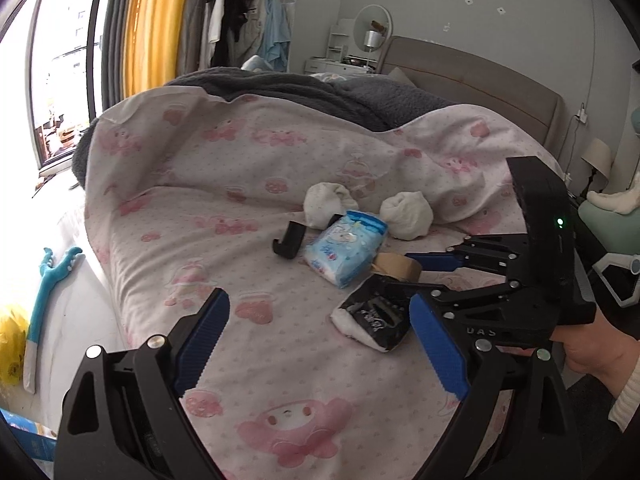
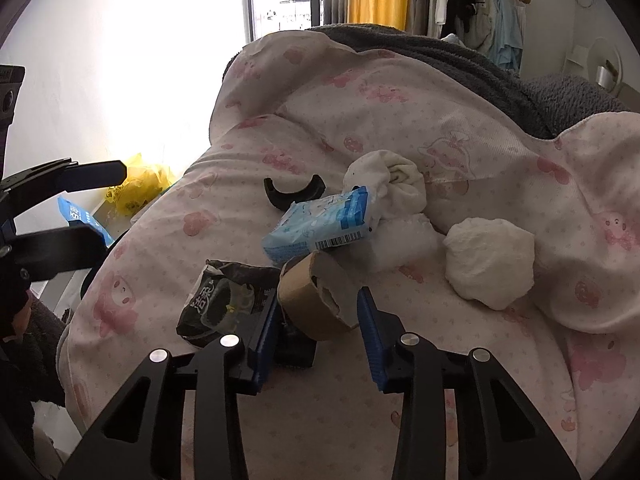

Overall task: Collect trash
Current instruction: 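Grasp the black snack wrapper with the left tool while the right tool grasps another tape core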

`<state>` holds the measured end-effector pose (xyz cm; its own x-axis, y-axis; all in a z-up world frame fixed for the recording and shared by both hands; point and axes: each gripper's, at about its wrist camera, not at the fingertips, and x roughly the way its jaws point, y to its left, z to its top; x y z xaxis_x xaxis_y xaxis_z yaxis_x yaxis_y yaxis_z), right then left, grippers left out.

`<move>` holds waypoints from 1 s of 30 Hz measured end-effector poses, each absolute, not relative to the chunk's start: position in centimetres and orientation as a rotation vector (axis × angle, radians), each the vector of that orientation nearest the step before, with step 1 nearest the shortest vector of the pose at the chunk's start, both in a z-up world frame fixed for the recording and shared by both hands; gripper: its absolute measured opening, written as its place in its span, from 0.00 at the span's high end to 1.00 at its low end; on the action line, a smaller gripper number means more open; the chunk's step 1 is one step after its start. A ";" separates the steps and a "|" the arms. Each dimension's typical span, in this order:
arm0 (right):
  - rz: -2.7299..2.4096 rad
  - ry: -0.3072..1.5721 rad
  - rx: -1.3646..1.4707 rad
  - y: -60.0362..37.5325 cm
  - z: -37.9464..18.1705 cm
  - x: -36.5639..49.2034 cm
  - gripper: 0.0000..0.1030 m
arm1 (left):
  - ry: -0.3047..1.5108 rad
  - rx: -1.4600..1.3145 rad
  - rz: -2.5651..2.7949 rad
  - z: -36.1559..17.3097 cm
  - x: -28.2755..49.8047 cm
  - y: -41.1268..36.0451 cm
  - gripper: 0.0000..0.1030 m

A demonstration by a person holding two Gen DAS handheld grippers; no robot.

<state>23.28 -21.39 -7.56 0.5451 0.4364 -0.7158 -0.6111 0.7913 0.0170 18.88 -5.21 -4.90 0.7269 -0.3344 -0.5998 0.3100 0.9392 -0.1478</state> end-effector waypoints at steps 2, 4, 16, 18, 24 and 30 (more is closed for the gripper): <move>0.646 0.769 -0.221 -21.8 -7.6 23.5 0.66 | 0.673 -0.025 -0.375 -5.1 18.9 -5.9 0.10; 0.659 0.764 -0.203 -22.2 -7.5 23.6 0.73 | 0.679 -0.004 -0.393 -5.4 19.0 -6.8 0.10; 0.682 0.745 -0.108 -24.8 -6.5 23.6 0.78 | 0.750 0.075 -0.466 -7.8 19.9 -11.1 0.09; 0.681 0.747 -0.094 -25.3 -6.4 23.7 0.78 | 0.761 0.077 -0.470 -8.2 20.0 -11.5 0.09; 0.660 0.736 -0.048 -27.3 -6.0 23.7 0.78 | 0.784 0.078 -0.450 -9.0 20.5 -12.4 0.09; 0.632 0.732 -0.007 -29.3 -5.9 23.7 0.78 | 0.816 0.065 -0.408 -9.7 21.3 -13.0 0.08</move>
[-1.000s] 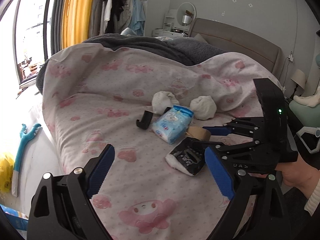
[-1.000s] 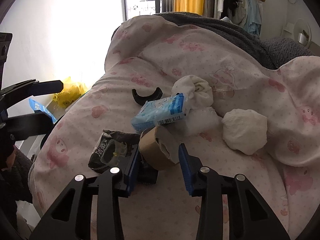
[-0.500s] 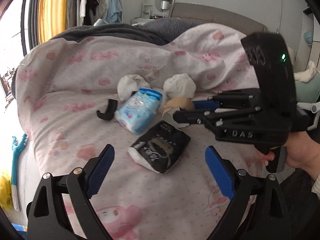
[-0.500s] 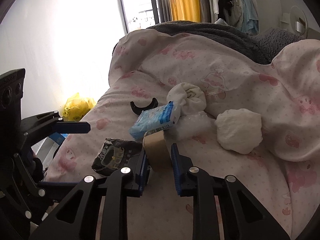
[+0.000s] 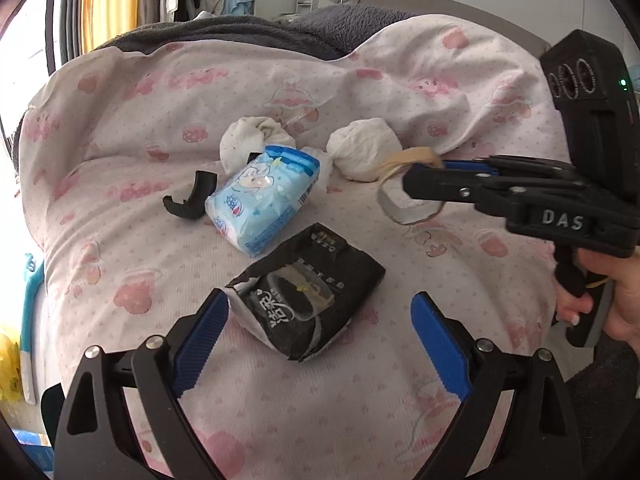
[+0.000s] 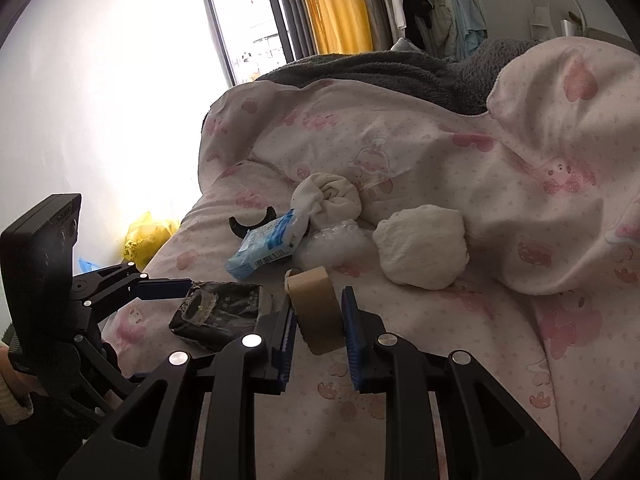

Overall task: Collect trash
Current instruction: 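Grasp the black snack wrapper with the left tool while the right tool grasps another tape core, then lift both held items and carry them over the teal bin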

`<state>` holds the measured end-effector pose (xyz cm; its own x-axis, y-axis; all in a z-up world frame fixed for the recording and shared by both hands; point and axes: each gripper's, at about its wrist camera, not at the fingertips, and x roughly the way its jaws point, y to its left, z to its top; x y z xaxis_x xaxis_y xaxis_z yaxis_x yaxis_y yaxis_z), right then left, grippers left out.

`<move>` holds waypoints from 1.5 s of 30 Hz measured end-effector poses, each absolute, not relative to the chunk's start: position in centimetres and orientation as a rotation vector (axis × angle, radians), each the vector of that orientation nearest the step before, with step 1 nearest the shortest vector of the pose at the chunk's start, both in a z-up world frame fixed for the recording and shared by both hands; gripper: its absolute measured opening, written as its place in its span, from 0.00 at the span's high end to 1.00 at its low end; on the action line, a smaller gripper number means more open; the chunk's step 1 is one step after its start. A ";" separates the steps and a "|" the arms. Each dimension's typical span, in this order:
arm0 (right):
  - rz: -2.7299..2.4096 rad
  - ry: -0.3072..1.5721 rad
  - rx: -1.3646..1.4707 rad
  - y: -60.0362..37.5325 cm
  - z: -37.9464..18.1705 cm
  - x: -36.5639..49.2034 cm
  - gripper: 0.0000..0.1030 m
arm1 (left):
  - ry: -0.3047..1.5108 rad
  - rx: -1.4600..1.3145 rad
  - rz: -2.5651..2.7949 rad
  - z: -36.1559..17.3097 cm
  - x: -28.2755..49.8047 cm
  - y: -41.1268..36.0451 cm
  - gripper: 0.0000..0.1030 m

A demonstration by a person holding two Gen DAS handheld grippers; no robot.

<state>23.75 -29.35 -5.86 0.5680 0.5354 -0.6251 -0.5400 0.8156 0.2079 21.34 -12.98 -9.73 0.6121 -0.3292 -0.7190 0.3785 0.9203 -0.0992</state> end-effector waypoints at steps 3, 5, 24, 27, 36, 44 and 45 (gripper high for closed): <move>0.624 0.730 0.001 -30.1 -5.9 23.7 0.78 | 0.818 0.058 -0.389 -9.9 21.7 -13.3 0.07; 0.621 0.729 0.002 -30.4 -5.9 23.6 0.78 | 0.823 0.056 -0.374 -10.0 22.0 -13.6 0.07; 0.598 0.746 0.004 -32.7 -6.6 23.3 0.78 | 0.859 0.040 -0.281 -11.0 24.2 -14.4 0.15; 0.597 0.747 0.005 -32.5 -6.4 23.4 0.78 | 0.857 0.028 -0.292 -10.8 24.1 -14.2 0.16; 0.597 0.750 0.015 -30.9 -5.7 23.8 0.78 | 0.797 -0.030 -0.339 -9.0 22.8 -12.4 0.17; 0.613 0.738 0.034 -28.4 -4.7 24.2 0.78 | 0.703 -0.043 -0.290 -7.0 21.7 -9.4 0.17; 0.616 0.736 0.038 -28.1 -4.5 24.1 0.78 | 0.698 -0.048 -0.278 -6.8 21.7 -8.9 0.17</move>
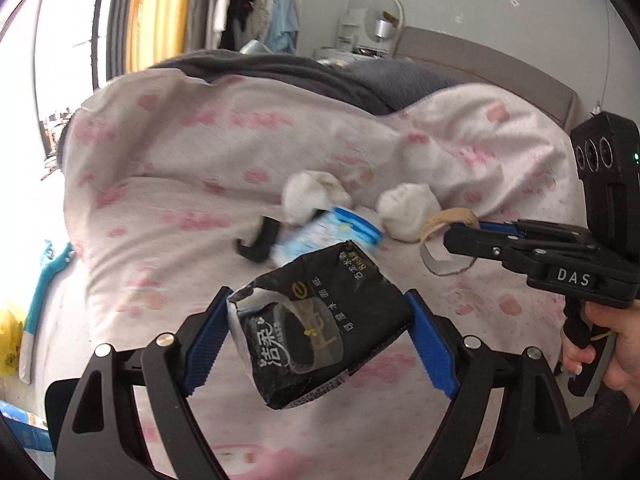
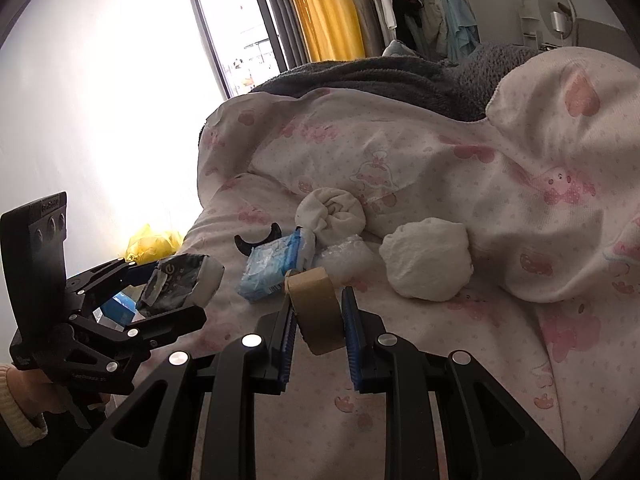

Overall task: Collect trash
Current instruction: 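Lift both held items and carry them over the teal bin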

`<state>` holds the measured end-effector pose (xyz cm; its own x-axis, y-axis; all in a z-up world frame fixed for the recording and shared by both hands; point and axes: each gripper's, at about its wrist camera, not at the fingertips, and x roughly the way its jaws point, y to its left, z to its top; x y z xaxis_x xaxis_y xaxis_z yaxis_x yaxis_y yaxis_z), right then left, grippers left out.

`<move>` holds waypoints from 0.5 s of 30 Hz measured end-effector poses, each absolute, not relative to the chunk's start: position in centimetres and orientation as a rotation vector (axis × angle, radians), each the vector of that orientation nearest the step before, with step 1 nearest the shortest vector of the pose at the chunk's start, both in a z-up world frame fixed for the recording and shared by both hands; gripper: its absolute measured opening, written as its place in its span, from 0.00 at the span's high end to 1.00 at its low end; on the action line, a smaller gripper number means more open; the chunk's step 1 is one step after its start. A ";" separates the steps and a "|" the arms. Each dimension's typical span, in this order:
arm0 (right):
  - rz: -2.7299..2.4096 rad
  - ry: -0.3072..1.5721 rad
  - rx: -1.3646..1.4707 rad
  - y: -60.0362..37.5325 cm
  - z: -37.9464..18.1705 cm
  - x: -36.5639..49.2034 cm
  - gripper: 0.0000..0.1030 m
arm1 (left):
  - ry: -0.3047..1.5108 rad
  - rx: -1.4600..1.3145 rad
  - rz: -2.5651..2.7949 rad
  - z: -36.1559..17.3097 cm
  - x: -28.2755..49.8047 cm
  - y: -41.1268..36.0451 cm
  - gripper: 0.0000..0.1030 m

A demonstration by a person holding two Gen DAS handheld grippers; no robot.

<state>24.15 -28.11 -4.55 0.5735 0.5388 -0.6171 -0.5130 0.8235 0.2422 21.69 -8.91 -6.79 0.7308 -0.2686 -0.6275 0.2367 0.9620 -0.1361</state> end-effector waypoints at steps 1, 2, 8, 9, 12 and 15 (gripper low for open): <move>0.621 0.734 0.039 -27.7 -4.4 24.2 0.78 | 0.694 -0.057 -0.266 -6.7 21.6 -8.3 0.17; 0.624 0.733 0.036 -27.3 -4.3 24.2 0.78 | 0.692 -0.063 -0.256 -6.6 21.6 -7.9 0.17; 0.650 0.725 0.028 -24.6 -3.4 24.1 0.78 | 0.697 -0.078 -0.179 -6.2 21.4 -5.0 0.16; 0.654 0.723 0.026 -24.1 -3.3 24.1 0.78 | 0.698 -0.081 -0.168 -6.2 21.3 -4.5 0.16; 0.665 0.716 0.023 -22.9 -2.9 24.1 0.78 | 0.700 -0.092 -0.136 -6.1 21.0 -2.9 0.16; 0.679 0.707 0.021 -21.6 -2.4 24.1 0.78 | 0.707 -0.103 -0.110 -6.2 20.7 -1.4 0.16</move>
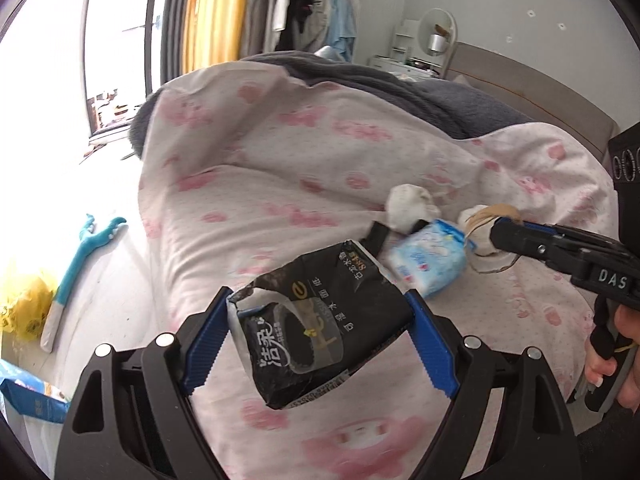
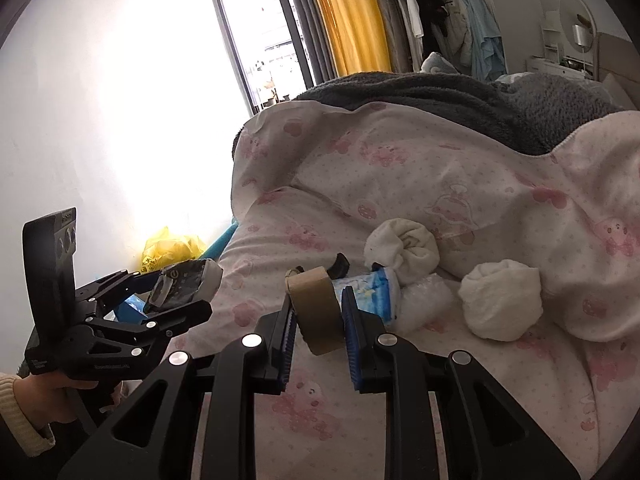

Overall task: Collect trash
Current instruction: 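Lift both held items and carry them over the teal bin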

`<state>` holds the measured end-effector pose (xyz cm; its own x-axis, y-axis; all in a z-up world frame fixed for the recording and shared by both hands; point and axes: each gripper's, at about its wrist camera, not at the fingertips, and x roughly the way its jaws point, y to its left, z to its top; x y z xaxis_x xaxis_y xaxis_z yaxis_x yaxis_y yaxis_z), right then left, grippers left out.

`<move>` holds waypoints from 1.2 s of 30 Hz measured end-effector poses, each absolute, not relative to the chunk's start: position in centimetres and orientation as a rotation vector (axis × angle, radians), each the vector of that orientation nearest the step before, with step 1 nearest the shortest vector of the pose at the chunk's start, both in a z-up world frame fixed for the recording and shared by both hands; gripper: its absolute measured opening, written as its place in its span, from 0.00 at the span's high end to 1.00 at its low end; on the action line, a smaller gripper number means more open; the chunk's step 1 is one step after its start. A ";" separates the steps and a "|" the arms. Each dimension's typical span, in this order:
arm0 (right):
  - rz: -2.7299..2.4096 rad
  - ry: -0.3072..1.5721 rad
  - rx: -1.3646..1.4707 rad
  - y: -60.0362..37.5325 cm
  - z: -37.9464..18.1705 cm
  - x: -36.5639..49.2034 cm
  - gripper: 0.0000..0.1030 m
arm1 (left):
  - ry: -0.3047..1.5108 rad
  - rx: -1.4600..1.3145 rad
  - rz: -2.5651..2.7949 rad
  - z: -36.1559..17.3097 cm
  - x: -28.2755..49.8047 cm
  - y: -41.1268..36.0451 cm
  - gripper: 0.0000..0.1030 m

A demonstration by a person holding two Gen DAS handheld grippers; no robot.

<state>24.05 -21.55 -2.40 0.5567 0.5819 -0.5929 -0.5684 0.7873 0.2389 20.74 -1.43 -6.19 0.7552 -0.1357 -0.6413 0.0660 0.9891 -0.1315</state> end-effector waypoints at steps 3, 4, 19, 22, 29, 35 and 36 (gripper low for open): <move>0.699 0.701 0.017 -20.1 -2.0 23.9 0.78 | 0.715 -0.113 -0.090 -6.2 20.4 0.0 0.16; 0.705 0.700 0.014 -19.5 -2.0 23.8 0.78 | 0.716 -0.113 -0.084 -6.2 20.3 0.5 0.16; 0.818 0.681 -0.040 -9.7 -1.5 22.9 0.78 | 0.800 -0.123 0.057 -8.1 18.3 9.1 0.16; 0.835 0.686 -0.045 -8.0 -1.7 22.7 0.78 | 0.813 -0.141 0.081 -8.5 17.6 10.8 0.16; 0.875 0.696 -0.065 -4.3 -2.1 22.1 0.78 | 0.852 -0.148 0.137 -9.6 16.4 14.4 0.16; 0.902 0.717 -0.084 -1.5 -2.6 21.8 0.78 | 0.908 -0.187 0.167 -11.1 15.8 17.4 0.16; 0.906 0.721 -0.088 -1.2 -2.7 21.7 0.78 | 0.921 -0.202 0.164 -11.4 15.7 17.9 0.16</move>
<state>21.70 -1.21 -2.65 0.4019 0.6875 -0.6048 -0.7439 0.6303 0.2222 15.71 17.87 -11.44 0.5946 0.0543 -0.8022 -0.2267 0.9686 -0.1025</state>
